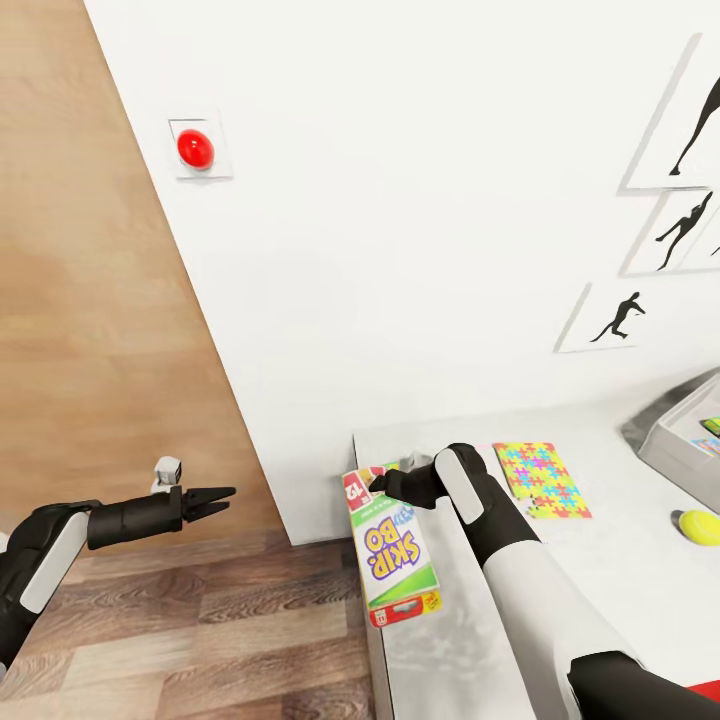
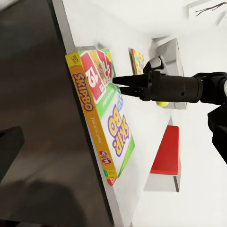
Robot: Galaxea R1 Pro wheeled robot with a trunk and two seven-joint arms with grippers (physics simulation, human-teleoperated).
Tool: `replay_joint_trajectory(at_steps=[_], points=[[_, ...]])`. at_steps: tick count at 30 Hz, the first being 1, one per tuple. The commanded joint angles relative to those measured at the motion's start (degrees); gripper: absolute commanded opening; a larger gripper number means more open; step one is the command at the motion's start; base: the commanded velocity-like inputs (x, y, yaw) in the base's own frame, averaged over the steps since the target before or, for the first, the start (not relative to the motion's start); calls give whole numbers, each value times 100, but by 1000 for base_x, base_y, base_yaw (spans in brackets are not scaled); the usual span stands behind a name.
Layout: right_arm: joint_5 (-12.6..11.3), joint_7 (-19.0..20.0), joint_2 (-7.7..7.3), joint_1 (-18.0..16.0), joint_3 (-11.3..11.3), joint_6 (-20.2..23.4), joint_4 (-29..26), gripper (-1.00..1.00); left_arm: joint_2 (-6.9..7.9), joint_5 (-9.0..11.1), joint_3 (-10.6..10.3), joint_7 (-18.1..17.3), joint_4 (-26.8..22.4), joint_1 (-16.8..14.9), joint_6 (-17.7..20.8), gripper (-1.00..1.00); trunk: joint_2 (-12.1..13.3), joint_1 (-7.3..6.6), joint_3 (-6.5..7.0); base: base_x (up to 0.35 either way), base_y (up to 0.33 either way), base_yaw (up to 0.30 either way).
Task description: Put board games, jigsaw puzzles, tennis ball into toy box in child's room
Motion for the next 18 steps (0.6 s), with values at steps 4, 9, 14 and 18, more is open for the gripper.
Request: replay_joint_trajectory(at_steps=[4, 9, 14, 18], points=[[-60, -60, -2, -4, 4, 12, -5, 100, 1, -2, 1, -17, 0, -4, 25, 100, -6, 1, -1, 0, 26, 0], [-60, -60, -1, -3, -4, 12, -5, 100, 2, -2, 1, -17, 0, -4, 26, 100, -6, 1, 8, 0, 15, 0], [-62, -56, -11, -2, -13, 12, -22, 100, 2, -2, 1, -17, 0, -4, 23, 100, -6, 1, 29, 0, 2, -44], [-65, -52, -16, -3, -38, 12, -42, 100, 2, -2, 1, -17, 0, -4, 25, 100, -6, 1, 57, 0, 0, -123]])
